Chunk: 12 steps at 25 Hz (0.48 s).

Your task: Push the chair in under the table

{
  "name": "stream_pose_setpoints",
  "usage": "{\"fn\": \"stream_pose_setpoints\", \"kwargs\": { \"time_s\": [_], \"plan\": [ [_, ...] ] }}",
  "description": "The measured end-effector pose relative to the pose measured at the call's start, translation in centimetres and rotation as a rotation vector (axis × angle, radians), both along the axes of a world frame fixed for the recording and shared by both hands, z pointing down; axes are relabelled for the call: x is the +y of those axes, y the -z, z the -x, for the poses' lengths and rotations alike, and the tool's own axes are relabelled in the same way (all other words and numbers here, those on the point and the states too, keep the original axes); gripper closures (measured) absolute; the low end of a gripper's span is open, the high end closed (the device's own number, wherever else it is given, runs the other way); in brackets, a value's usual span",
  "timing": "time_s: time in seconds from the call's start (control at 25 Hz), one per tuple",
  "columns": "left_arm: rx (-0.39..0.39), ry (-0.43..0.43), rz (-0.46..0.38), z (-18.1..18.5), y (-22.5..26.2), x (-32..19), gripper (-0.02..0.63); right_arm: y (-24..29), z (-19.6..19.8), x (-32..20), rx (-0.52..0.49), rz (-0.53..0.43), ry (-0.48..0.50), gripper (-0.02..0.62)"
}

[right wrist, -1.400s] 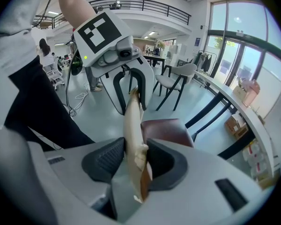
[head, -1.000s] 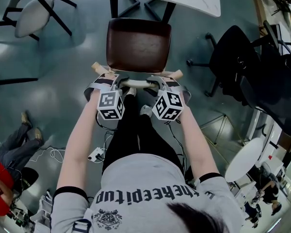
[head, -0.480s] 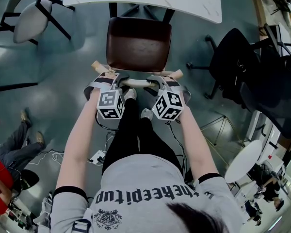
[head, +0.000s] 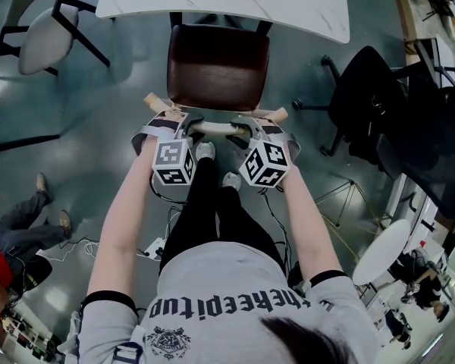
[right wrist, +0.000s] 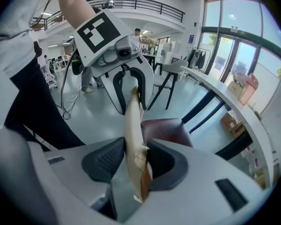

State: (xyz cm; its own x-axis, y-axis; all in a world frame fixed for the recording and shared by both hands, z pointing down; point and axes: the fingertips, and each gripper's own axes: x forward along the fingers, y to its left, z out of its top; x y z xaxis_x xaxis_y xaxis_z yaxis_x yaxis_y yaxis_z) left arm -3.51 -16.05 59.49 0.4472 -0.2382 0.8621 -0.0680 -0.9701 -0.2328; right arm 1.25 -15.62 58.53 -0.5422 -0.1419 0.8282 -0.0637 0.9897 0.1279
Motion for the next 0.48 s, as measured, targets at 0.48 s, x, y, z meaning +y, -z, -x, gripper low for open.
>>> {"fn": "stream_pose_setpoints", "kwargs": {
  "time_s": [0.48],
  "plan": [
    [0.004,-0.018,-0.011,0.7,0.0,-1.7,0.419,-0.1,0.7,-1.7,0.003,-0.001,-0.019,0.434]
  ]
}}
